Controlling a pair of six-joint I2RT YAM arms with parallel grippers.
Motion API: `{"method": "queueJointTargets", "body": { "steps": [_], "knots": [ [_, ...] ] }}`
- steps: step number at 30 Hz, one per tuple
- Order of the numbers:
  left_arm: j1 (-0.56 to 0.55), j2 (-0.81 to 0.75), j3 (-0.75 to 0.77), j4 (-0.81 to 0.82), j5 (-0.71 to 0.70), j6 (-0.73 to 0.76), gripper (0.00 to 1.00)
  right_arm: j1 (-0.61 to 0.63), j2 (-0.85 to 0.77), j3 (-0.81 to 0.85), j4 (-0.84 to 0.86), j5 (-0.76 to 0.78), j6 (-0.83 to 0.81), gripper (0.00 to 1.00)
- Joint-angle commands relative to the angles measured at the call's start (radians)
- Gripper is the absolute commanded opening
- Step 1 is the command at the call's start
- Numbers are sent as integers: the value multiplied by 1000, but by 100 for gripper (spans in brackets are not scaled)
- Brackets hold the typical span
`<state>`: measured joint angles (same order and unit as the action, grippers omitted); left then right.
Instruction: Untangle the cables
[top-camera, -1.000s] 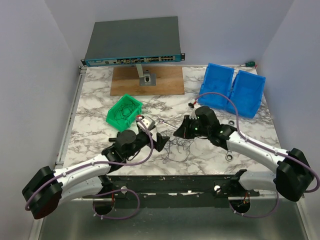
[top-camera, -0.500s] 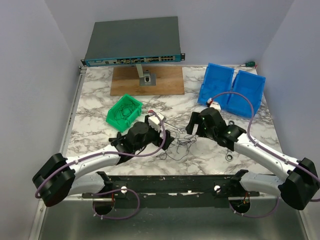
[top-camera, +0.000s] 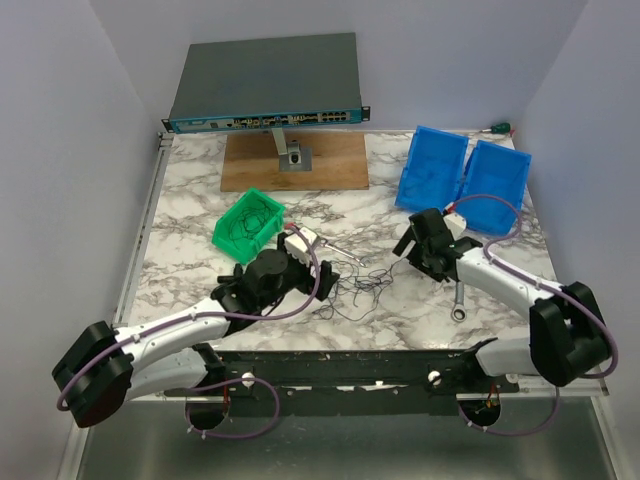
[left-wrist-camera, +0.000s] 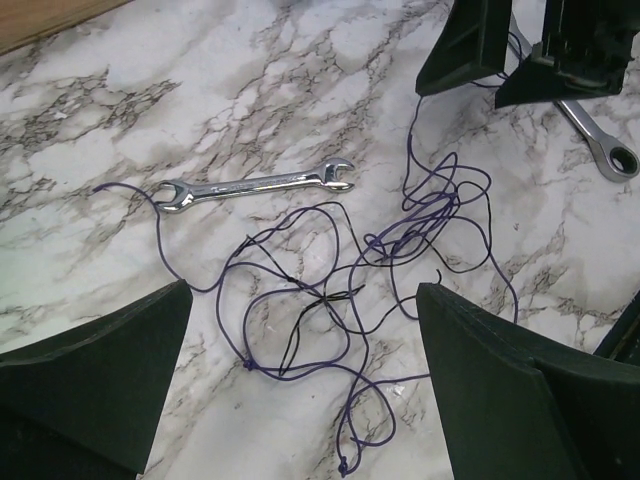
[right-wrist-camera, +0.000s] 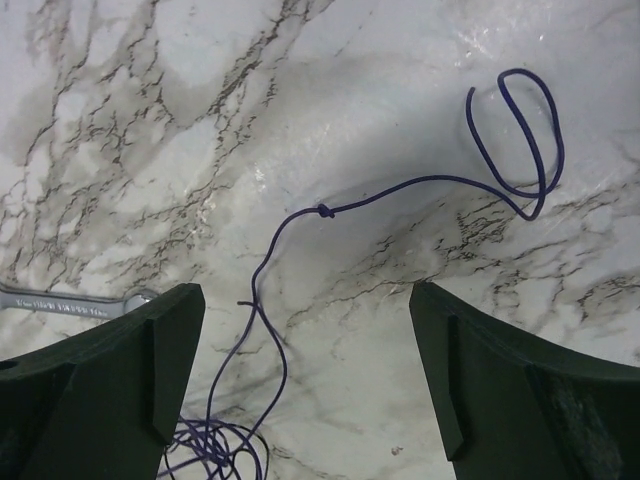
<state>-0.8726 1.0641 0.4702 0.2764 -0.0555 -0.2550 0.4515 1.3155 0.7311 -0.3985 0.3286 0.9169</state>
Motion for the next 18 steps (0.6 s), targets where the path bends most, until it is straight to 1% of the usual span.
{"method": "queueJointTargets", "body": {
  "steps": [1,7,11,15,17,18],
  "knots": [
    [-3,-68,-38,40,-104,-12,99,-8,73,32,-5,32,198,91],
    [-3,-116,-66,53,-130,-5,98,-39,79,-50,109,3,331,90],
    [-3,-123,-54,27,-164,6,99,-54,115,-83,158,2,404,89],
    [-3,-138,-66,33,-168,7,98,-79,150,-149,280,-49,441,87],
    [-3,-141,-67,33,-168,7,99,-96,178,-170,332,-73,447,83],
    [-3,-142,-67,33,-169,7,99,-100,192,-173,350,-80,444,76]
  ]
}}
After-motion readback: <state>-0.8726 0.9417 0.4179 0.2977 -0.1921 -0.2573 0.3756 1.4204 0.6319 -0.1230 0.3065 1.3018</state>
